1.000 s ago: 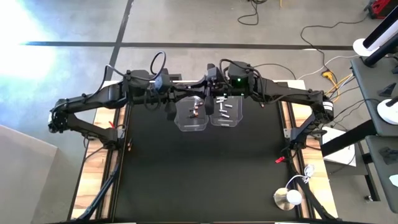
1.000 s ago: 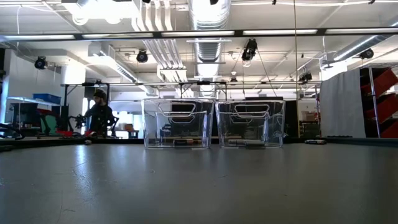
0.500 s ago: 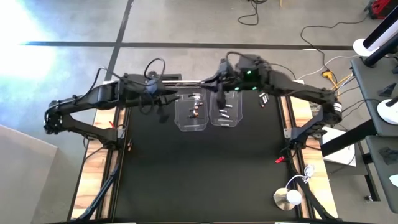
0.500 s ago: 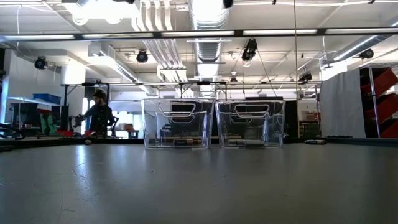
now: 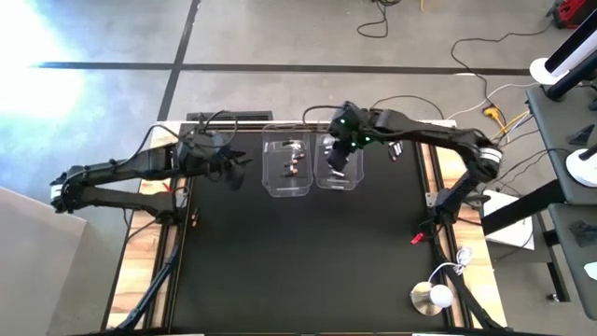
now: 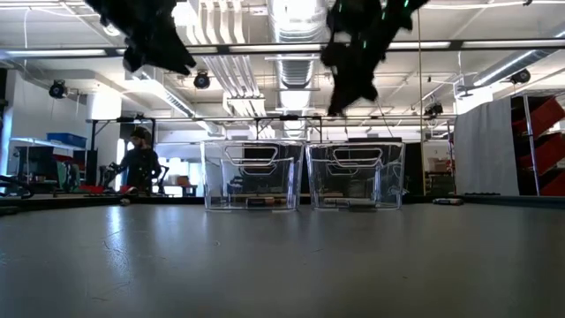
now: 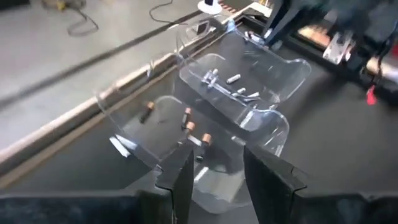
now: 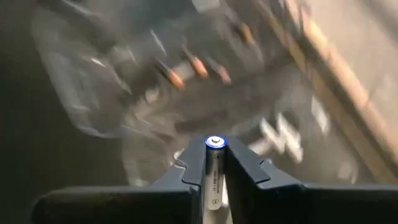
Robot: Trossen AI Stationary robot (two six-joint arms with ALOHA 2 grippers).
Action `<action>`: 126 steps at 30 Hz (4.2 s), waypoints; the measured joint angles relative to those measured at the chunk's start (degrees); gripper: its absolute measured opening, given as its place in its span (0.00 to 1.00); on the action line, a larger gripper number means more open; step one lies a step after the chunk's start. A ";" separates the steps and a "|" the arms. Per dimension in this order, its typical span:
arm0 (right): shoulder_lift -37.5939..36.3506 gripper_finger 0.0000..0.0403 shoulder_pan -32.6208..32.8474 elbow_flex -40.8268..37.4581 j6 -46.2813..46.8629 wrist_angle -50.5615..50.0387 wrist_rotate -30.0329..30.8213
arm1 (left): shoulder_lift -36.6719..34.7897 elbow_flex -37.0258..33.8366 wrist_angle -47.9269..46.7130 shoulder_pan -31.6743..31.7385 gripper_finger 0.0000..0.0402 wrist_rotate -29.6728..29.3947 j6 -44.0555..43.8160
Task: Sort batteries
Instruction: Put the white battery into the right transparent bin
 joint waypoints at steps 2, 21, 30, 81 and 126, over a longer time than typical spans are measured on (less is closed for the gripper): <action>2.86 0.07 -2.07 -0.70 2.84 -0.59 -0.48 | -0.62 -2.60 2.96 -0.06 0.29 1.02 -3.24; 20.80 0.10 -7.71 0.76 -1.00 -0.15 0.74 | -0.19 -0.32 6.82 -1.25 0.29 -1.19 -7.21; 22.41 0.13 -7.41 0.61 -1.05 1.91 1.08 | 0.62 -1.18 5.51 -1.21 0.29 -9.60 -10.60; -21.33 0.53 19.59 -0.12 7.91 -18.52 17.24 | 43.61 29.18 -15.90 44.36 0.29 36.48 70.53; 5.09 0.80 -9.55 33.81 -23.71 -16.46 9.09 | 57.78 12.15 9.26 40.82 0.61 38.16 70.64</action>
